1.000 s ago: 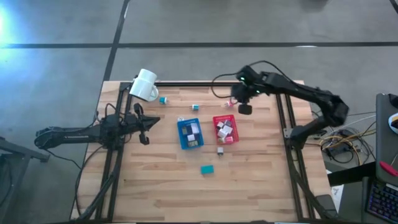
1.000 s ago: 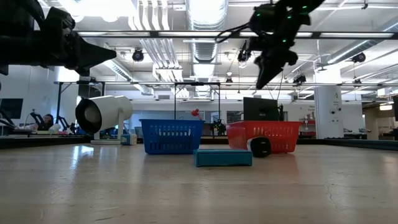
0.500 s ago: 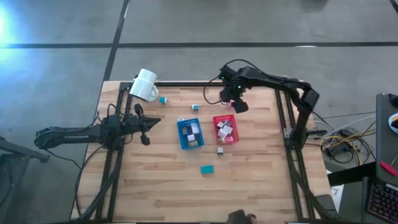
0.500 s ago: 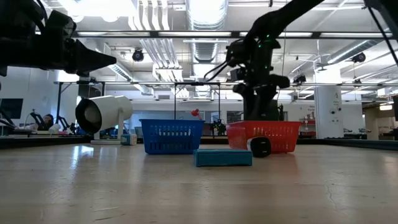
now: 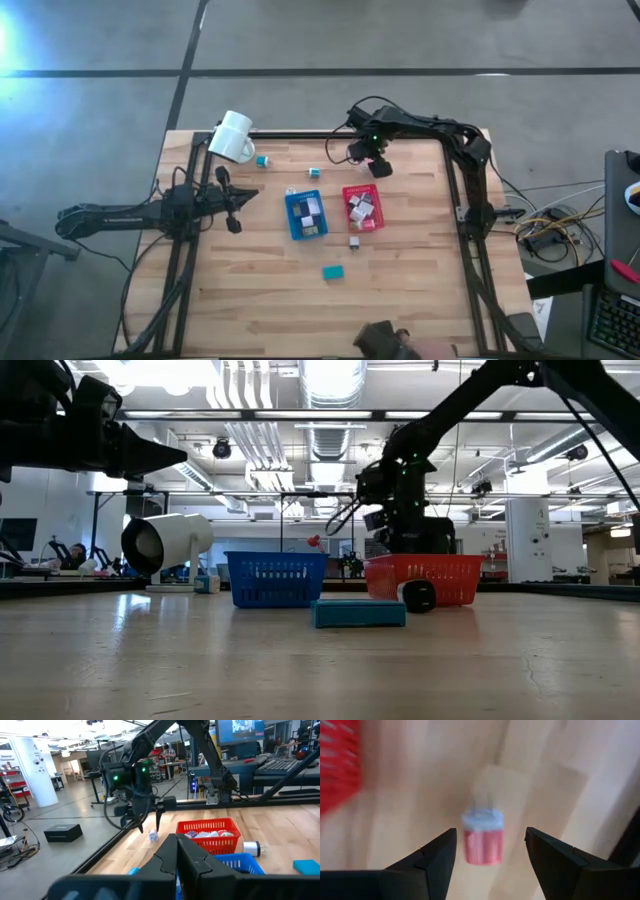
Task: Pick & Place Office items
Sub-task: Put the pink charger adapter into the red bin
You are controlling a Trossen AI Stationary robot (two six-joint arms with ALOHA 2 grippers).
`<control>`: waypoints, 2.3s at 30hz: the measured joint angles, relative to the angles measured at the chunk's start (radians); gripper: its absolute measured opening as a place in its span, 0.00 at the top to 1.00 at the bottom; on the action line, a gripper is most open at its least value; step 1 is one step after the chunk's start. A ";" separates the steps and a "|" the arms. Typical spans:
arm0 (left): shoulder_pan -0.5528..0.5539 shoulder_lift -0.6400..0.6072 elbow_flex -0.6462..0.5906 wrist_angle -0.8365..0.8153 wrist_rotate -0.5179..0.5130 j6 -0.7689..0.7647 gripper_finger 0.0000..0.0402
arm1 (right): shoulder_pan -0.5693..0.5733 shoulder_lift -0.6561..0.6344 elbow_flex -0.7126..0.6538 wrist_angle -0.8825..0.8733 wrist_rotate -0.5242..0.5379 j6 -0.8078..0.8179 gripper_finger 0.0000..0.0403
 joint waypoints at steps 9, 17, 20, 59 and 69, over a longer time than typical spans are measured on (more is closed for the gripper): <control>0.000 0.001 0.000 0.000 0.000 0.005 0.99 | -0.045 0.038 -0.002 -0.022 -0.002 -0.001 0.42; 0.000 0.001 0.000 0.000 0.002 0.004 0.99 | -0.044 0.028 -0.003 -0.016 -0.030 -0.022 0.44; 0.000 0.001 0.000 0.000 0.002 0.001 0.99 | -0.044 0.028 -0.006 -0.010 -0.057 -0.034 0.44; 0.000 0.000 0.009 0.060 0.002 -0.119 0.99 | 0.168 -0.868 -0.486 0.547 -0.378 0.594 0.71; 0.000 0.000 0.002 0.084 -0.001 -0.123 0.99 | 0.380 -1.389 -1.008 1.040 -0.219 0.855 0.71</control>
